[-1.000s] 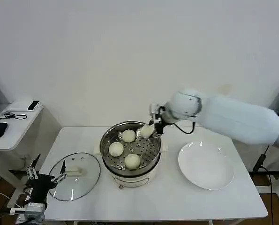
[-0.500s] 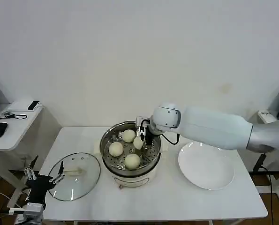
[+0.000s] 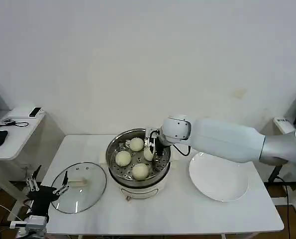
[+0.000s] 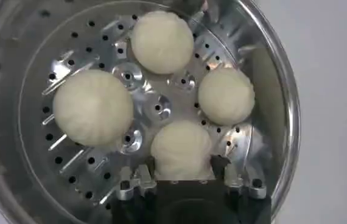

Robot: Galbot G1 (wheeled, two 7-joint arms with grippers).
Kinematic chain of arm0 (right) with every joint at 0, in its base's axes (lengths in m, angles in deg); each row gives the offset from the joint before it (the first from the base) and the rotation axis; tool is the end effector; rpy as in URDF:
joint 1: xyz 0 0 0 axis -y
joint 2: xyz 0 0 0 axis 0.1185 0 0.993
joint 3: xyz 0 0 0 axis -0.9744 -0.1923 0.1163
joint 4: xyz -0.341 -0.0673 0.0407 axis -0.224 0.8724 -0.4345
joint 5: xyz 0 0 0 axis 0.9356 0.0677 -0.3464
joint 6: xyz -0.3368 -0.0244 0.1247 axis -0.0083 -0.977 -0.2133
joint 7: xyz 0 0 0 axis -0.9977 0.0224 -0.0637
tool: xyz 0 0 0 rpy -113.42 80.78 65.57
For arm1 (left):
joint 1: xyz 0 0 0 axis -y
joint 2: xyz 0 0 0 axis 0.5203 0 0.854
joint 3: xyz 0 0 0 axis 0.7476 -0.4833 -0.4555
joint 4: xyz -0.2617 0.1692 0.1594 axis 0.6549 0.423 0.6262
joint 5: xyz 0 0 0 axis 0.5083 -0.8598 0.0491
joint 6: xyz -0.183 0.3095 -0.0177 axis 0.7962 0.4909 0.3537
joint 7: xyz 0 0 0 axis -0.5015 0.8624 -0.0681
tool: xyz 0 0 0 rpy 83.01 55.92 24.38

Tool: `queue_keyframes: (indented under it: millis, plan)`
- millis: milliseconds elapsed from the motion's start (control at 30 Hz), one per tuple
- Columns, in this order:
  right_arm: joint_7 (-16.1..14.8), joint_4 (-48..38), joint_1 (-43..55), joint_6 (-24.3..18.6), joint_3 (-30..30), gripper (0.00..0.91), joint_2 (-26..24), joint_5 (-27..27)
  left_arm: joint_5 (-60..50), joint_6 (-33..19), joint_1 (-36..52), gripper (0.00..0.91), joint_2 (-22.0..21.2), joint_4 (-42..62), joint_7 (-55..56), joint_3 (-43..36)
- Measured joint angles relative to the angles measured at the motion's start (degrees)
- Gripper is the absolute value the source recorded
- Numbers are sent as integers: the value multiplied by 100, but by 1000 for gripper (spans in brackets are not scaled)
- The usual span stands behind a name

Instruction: Take steamed baozi put them in steamer then cover it.

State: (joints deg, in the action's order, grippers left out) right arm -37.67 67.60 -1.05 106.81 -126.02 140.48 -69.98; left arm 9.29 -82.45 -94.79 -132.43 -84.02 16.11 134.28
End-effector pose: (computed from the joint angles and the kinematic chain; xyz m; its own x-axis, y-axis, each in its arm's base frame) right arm 0.5032 0.1223 -0.1244 -0.3553 -0.2797 0.8919 -0.9304 0.0139 -0.3663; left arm 0.1642 0.1242 -0.2666 -0.9886 -0.1375 0.0617 -0.0821 0.8346 0.5447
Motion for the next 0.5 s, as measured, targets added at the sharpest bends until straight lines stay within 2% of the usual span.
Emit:
queue_keyframes:
  millis: [333,500]
  plan:
    - [330,353,-65,-30,428,907,-343,-65,-4,5,-5,907,-22,-5,4,-11]
    - [868,735,-290,-282,849,907,-721,-214,-4,5,9,907,-20,34,4,-19]
